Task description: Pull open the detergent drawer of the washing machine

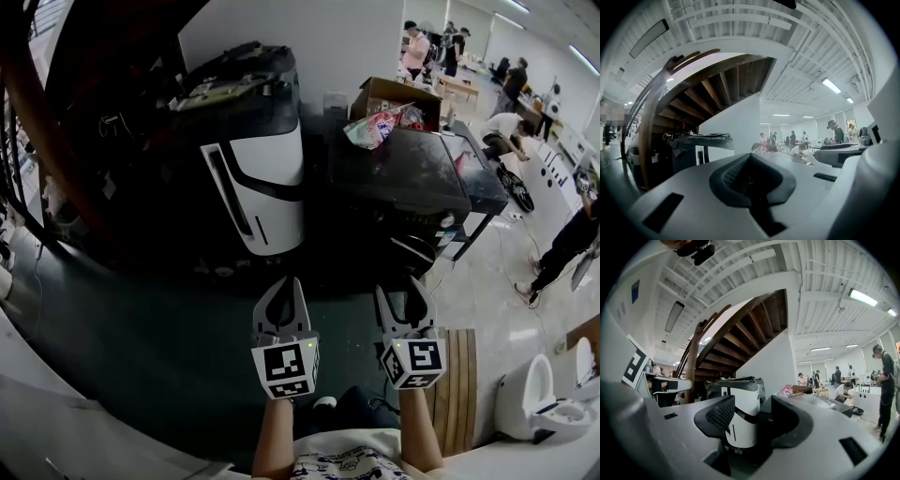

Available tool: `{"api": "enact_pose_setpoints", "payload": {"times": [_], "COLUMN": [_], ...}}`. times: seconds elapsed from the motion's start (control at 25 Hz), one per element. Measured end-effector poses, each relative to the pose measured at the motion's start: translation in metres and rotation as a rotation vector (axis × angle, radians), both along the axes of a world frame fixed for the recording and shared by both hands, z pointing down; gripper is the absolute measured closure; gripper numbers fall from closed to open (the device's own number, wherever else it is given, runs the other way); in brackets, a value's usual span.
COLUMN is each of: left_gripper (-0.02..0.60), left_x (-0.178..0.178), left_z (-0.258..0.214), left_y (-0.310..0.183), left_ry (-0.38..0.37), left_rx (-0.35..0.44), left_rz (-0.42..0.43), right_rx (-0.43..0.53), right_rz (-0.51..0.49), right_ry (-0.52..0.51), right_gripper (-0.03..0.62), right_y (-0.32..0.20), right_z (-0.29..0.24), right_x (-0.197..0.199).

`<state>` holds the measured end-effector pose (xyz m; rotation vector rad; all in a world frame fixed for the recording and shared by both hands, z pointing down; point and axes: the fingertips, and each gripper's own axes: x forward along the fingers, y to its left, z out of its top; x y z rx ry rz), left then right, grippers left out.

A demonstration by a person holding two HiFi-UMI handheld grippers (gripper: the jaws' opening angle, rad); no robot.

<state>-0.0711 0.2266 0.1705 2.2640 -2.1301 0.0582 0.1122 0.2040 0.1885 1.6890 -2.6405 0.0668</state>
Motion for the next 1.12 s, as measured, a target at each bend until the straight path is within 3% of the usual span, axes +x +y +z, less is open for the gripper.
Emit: {"api": "enact_pose_setpoints", "payload": {"times": [0.52,1.12], "left_gripper": [0.568,0.568], "left_x": [-0.017,-0.023], "left_z": [0.026,0.026], "left_y": [-0.056,-0.209], "left_ry": [0.019,0.003], "left_rx": [-0.047,-0.053], "left_rz": [-0.003,-0.057], "right_rx": [-0.065,-0.085], "right_rz": [0.007,-0.046], "right_ry": [-0.004,-0.043], "right_gripper": [0.348,0.347], "right_y": [-0.056,-0.226], "right_z": [0.029,0.037], "right_x": [-0.016,-0.025]}}
